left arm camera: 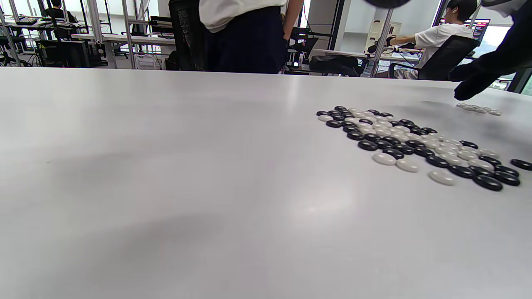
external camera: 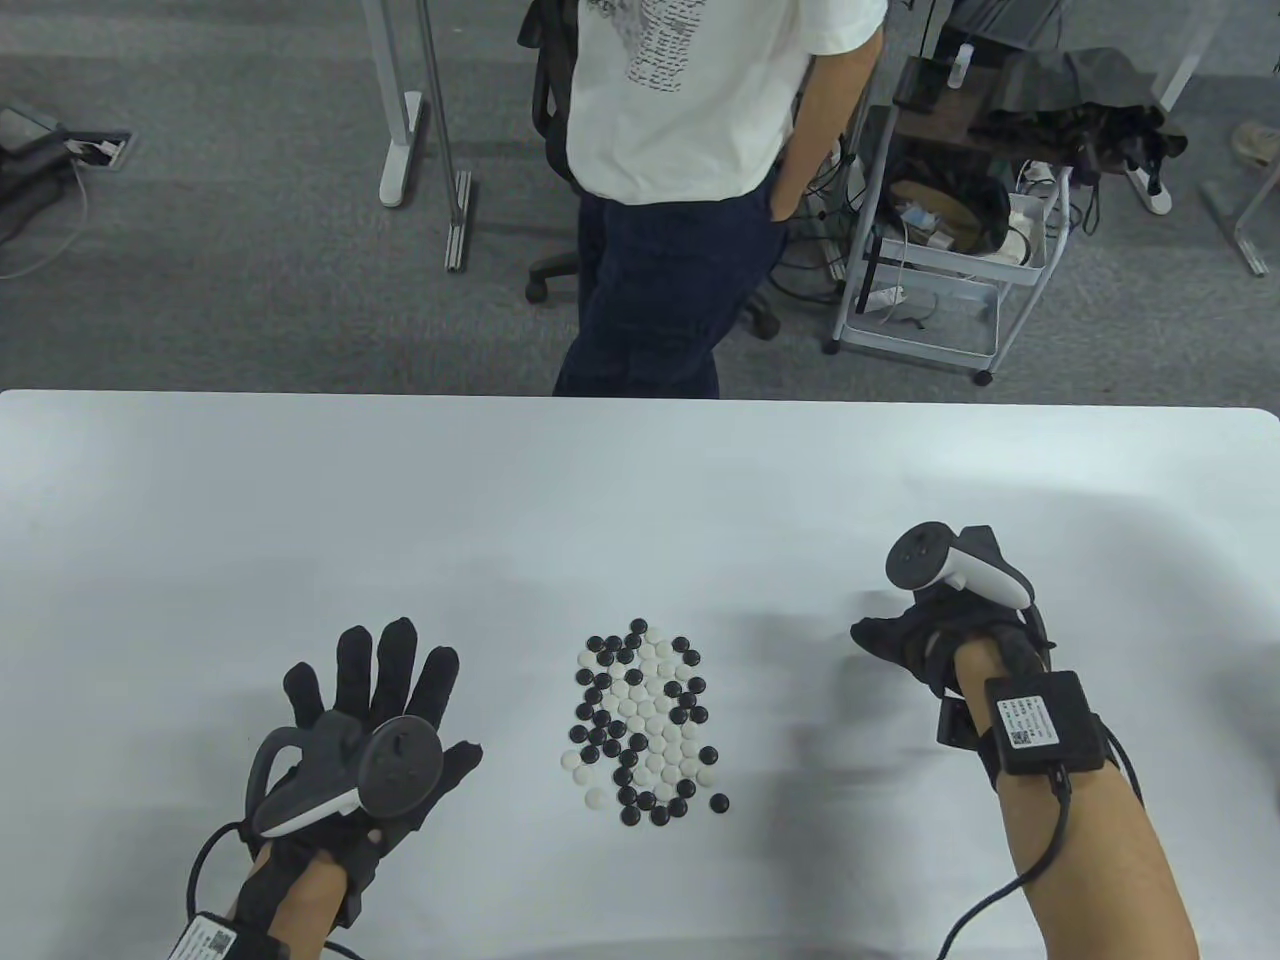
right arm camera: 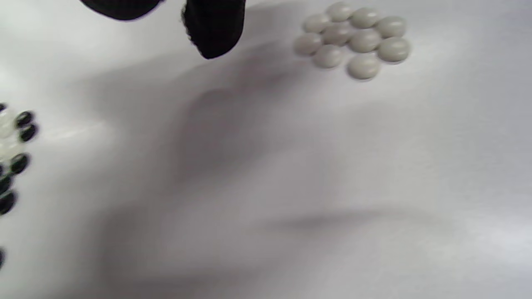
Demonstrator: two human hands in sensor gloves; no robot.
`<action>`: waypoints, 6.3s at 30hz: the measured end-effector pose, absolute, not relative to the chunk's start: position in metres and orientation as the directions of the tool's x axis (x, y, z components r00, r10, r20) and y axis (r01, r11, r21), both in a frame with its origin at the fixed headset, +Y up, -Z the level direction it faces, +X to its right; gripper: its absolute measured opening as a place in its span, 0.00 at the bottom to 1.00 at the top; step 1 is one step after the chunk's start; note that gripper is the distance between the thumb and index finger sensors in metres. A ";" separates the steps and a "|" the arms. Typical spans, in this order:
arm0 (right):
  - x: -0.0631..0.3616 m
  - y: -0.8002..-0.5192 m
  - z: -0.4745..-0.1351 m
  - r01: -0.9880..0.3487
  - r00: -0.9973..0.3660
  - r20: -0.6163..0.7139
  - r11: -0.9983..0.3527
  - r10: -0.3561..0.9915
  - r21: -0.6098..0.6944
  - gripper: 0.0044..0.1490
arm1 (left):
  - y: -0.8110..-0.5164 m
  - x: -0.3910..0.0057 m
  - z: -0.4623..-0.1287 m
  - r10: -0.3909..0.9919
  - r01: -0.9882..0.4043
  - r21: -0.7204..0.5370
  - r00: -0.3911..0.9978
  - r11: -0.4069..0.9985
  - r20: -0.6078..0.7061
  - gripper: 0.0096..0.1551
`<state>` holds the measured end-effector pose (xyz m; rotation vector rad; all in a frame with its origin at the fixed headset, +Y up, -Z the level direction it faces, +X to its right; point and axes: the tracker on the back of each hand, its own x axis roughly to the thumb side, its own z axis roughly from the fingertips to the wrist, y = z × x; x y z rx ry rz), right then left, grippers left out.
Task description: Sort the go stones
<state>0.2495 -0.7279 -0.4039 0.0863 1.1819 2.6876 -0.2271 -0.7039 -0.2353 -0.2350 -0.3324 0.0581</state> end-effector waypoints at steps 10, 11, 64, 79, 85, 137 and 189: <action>0.172 -0.720 -0.355 0.039 -0.917 0.280 -0.634 0.284 0.772 0.40 | -0.704 -0.226 -0.235 0.090 -0.013 -0.235 0.943 0.972 0.319 0.47; 0.168 -0.720 -0.352 0.055 -0.911 0.298 -0.632 0.285 0.773 0.40 | -0.704 -0.226 -0.235 0.089 -0.013 -0.233 0.943 0.972 0.320 0.47; 0.289 -0.750 -0.332 0.023 -0.992 0.098 -0.635 0.083 0.772 0.36 | -0.702 -0.225 -0.233 0.083 -0.008 -0.225 0.943 0.974 0.323 0.47; 0.325 -0.754 -0.350 -0.076 -0.997 -0.053 -0.653 0.056 0.753 0.37 | -0.702 -0.226 -0.233 0.087 -0.016 -0.217 0.943 0.976 0.321 0.47; 0.322 -0.756 -0.360 -0.091 -0.996 -0.064 -0.659 0.065 0.747 0.38 | -0.702 -0.226 -0.232 0.086 -0.014 -0.219 0.943 0.976 0.321 0.47; 0.156 -0.756 -0.355 0.115 -0.919 0.315 -0.603 0.237 0.789 0.38 | -0.697 -0.227 -0.230 0.098 -0.033 -0.198 0.939 0.980 0.330 0.47; 0.111 -0.754 -0.328 0.132 -0.838 0.419 -0.614 0.351 0.778 0.39 | -0.694 -0.226 -0.229 0.097 -0.030 -0.201 0.939 0.979 0.330 0.47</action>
